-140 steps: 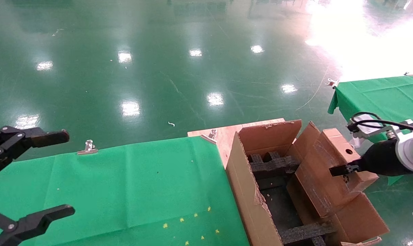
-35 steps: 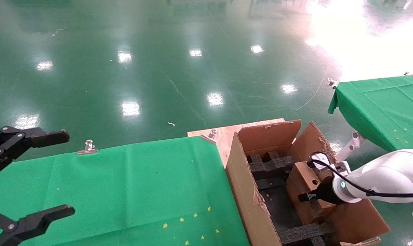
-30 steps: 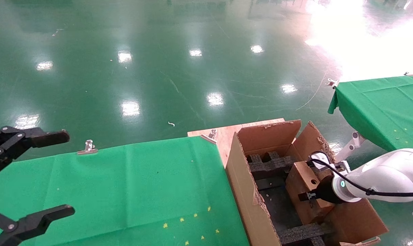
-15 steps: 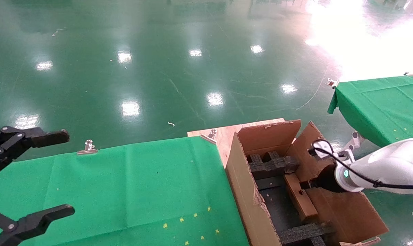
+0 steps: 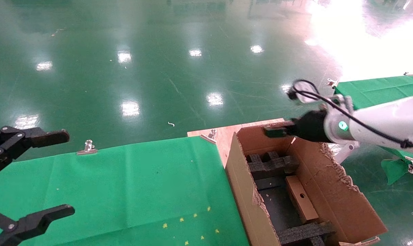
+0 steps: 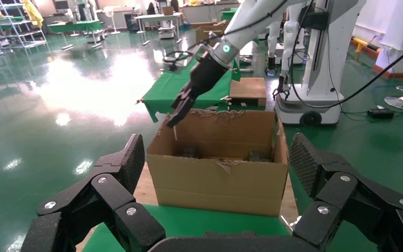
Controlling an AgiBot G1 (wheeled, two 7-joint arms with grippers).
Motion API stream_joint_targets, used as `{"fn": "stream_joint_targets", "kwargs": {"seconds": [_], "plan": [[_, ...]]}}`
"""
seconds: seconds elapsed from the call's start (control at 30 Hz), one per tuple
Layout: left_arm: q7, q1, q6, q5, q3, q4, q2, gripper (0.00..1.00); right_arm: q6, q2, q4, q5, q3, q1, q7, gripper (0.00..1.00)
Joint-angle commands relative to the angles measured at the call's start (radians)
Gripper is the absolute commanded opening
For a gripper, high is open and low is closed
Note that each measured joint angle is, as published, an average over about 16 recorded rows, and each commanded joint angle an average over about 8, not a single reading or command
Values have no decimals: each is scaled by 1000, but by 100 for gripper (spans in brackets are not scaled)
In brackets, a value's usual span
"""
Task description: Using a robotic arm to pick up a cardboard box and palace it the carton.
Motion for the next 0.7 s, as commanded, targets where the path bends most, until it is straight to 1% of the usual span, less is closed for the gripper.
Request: {"fn": "stream_joint_targets", "kwargs": {"seconds": [0.03,0.13,0.27,0.5,0.57,0.7], "plan": [[0,0,0,0,0,0,0,100,6,1,24,57,19,23,-45,100],[0,0,0,0,0,0,0,100,-12,-4,33,134,39,42,-98,100],[0,0,0,0,0,0,0,100,-26,-5,37,173,50,52,-112,100],[0,0,0,0,0,0,0,100,-27,-6,28,158,54,34,-111,100],[0,0,0,0,0,0,0,100,-37,-7,26,166,74,20,-130,100],[0,0,0,0,0,0,0,100,-84,-12,23,212,154,-28,-209,100]]}}
